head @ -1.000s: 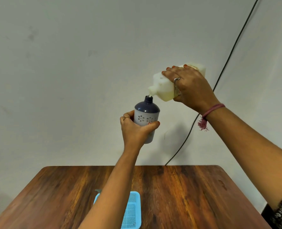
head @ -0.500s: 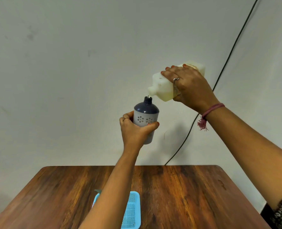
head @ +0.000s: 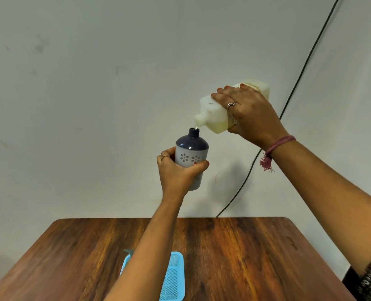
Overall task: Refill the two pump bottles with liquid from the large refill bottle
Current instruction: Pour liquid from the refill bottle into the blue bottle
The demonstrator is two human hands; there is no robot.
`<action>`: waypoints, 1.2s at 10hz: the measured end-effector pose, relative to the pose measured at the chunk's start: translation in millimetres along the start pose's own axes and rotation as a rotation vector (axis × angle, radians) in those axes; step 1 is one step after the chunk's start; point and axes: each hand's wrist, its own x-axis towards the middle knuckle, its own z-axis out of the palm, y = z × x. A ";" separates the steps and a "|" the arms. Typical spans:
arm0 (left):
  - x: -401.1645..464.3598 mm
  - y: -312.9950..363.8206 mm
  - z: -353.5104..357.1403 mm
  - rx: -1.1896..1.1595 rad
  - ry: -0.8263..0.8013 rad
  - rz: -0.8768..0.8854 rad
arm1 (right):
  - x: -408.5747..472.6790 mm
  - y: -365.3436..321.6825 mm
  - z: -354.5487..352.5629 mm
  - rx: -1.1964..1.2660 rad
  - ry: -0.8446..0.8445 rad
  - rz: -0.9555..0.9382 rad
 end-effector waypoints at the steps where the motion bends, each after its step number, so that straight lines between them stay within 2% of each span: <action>1: -0.2 -0.2 -0.1 -0.003 -0.004 -0.001 | 0.5 0.6 0.5 -0.003 -0.003 -0.003; 12: -1.1 0.0 0.8 -0.005 -0.006 -0.009 | 1.3 0.7 1.3 -0.042 -0.020 -0.035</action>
